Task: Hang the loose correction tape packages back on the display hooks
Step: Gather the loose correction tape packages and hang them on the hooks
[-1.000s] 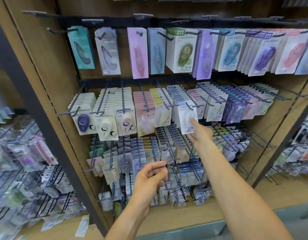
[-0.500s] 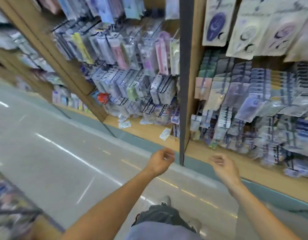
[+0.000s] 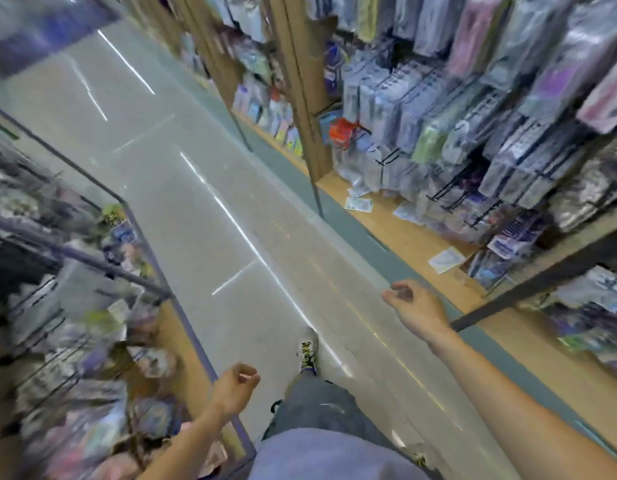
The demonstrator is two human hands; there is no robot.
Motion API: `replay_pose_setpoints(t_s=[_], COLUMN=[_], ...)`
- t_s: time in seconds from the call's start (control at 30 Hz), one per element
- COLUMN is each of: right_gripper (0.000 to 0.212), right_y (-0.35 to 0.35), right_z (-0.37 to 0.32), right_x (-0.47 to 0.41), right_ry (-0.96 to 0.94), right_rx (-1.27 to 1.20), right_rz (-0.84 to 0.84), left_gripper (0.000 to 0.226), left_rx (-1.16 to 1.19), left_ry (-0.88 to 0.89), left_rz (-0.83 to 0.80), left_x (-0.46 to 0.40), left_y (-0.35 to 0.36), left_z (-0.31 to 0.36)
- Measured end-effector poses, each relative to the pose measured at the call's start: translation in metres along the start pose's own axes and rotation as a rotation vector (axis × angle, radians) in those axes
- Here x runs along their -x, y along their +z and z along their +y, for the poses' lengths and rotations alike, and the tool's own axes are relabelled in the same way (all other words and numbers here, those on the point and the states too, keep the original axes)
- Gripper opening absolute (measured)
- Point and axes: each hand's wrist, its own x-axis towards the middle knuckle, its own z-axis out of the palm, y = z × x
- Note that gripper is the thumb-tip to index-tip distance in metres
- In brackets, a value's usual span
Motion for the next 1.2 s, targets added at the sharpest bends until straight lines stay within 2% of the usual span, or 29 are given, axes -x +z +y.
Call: replay_pose_setpoints(t_s=[0.1,0.17,0.27,0.37,0.5,0.6,0.7,0.83,1.0,1.1,1.2], right_gripper=[0.027,0.026,0.030,0.036,0.036,0.034,0.032,0.034,0.038,0.039,0.040], right_y=[0.020,0.031,0.041,0.038,0.038,0.039,0.043,0.050,0.074,0.102,0.138], right_z=[-0.004,0.004,0.011,0.005,-0.005,-0.007,-0.020,-0.049,-0.082,-0.072,-0.029], right_x=[-0.030,-0.045,-0.047,-0.042,-0.047,-0.075,-0.126,-0.224,-0.348,-0.430,-0.516], right_ry=[0.089,0.190,0.354,0.483,0.557,0.588,0.574,0.492,0.352,0.272,0.205], right_rx=[0.014,-0.014,-0.063,-0.133,-0.169,-0.210,-0.217,-0.174,-0.120,-0.066,-0.024], right_rz=[0.022,0.076,0.175,0.297,0.404,0.426,0.398,0.303,0.265,0.287,0.343], left_gripper=[0.011,0.011,0.012,0.022,0.022,0.027,0.035,0.053,0.063,0.060,0.056], left_rx=[-0.030,-0.070,-0.104,-0.132,-0.140,-0.210,-0.315,-0.589,-0.665,-0.644,-0.666], left_ry=[-0.006,0.039,0.177,0.329,0.487,0.569,0.600,0.666,0.752,0.838,0.966], left_rz=[-0.062,-0.084,-0.120,-0.174,-0.186,-0.213,-0.197,-0.125,-0.089,-0.121,-0.116], left_x=[-0.062,-0.109,-0.173,-0.217,-0.250,-0.267,-0.292,-0.342,-0.421,-0.499,-0.593], left_y=[-0.034,-0.063,-0.106,-0.140,-0.162,-0.164,-0.164,-0.160,-0.130,-0.086,-0.028], left_z=[0.004,0.031,0.106,0.199,0.314,0.358,0.370,0.371,0.405,0.428,0.441])
